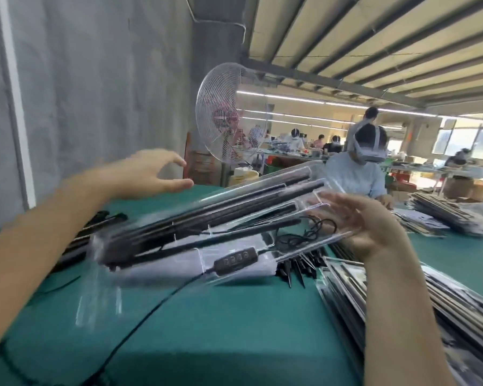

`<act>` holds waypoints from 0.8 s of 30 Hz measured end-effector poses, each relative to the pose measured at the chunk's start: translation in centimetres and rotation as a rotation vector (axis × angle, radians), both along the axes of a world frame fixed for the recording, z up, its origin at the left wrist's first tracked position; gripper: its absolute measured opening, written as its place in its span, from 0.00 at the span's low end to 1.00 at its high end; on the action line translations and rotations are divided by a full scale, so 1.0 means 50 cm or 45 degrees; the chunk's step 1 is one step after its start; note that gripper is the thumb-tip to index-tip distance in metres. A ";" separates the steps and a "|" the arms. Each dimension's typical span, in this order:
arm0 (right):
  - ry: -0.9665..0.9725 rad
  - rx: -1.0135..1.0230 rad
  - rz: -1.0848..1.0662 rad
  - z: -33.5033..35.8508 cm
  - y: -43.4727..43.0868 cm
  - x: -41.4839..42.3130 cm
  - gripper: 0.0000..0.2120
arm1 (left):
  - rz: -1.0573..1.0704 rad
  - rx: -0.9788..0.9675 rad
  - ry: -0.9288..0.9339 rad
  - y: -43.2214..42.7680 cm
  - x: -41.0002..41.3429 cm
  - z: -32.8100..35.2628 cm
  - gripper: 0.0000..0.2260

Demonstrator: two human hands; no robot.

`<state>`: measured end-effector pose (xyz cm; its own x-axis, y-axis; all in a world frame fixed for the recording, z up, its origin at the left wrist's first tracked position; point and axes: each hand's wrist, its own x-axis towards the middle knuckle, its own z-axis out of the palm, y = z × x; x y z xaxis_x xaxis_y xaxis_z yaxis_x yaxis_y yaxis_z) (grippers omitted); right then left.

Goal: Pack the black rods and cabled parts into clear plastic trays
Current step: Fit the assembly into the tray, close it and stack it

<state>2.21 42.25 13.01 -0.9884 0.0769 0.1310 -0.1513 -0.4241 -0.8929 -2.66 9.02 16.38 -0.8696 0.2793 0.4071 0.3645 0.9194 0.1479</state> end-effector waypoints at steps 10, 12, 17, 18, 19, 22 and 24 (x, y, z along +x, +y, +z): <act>-0.413 0.348 0.132 0.036 0.000 -0.099 0.06 | -0.603 0.546 -1.240 0.070 -0.028 -0.187 0.26; -0.398 0.370 0.135 0.043 -0.004 -0.106 0.11 | -0.724 0.846 -1.283 0.089 -0.017 -0.225 0.22; -0.178 0.016 -0.054 0.046 -0.024 -0.132 0.07 | -0.818 1.205 -1.371 0.142 0.005 -0.276 0.28; -0.121 -0.171 -0.084 0.044 -0.024 -0.135 0.09 | -0.801 1.256 -1.298 0.151 0.011 -0.277 0.27; -0.062 -0.341 -0.083 0.039 -0.023 -0.134 0.12 | -0.775 1.319 -1.215 0.160 0.017 -0.276 0.26; -0.024 -0.321 -0.058 0.005 -0.026 -0.111 0.18 | -0.685 1.600 -0.987 0.174 0.022 -0.270 0.17; -0.059 -0.111 0.004 -0.038 -0.035 -0.083 0.23 | -0.605 1.782 -0.869 0.176 0.015 -0.263 0.18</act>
<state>-1.94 40.51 11.09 -0.9935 0.0832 0.0780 -0.1094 -0.5011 -0.8584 -1.94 17.84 3.22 -0.9330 0.3243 0.1559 0.0804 -0.2345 0.9688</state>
